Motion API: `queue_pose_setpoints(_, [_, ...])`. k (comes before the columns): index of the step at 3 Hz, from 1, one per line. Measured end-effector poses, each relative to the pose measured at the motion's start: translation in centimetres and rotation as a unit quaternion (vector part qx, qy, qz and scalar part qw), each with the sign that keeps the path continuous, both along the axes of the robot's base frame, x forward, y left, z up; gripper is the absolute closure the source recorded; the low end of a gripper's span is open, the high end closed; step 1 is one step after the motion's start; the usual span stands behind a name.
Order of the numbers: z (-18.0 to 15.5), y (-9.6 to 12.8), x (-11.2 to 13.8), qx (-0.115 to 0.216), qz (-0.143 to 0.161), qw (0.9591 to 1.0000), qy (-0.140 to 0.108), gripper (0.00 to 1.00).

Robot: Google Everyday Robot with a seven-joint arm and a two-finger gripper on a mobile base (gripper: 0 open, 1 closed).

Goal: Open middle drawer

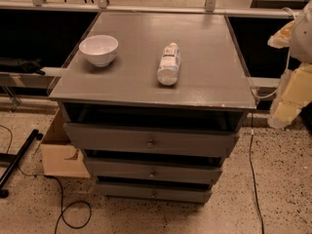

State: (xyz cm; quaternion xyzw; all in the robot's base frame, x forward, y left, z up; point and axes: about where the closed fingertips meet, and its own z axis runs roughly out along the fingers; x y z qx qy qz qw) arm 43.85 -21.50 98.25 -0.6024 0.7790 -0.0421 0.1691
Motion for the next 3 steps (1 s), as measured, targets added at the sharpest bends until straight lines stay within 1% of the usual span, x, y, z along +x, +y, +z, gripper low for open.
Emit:
queue_pose_setpoints(1, [0.1, 0.0, 0.0, -0.001, -0.001, 1.0, -0.003, 0.0])
queue_pose_setpoints(2, [-0.5, -2.2, 0.1, 0.003, -0.029, 0.9996, 0.002, 0.0])
queue_pose_setpoints(3, [-1.2, -4.6, -0.2, 0.018, -0.058, 0.9981, 0.011, 0.0])
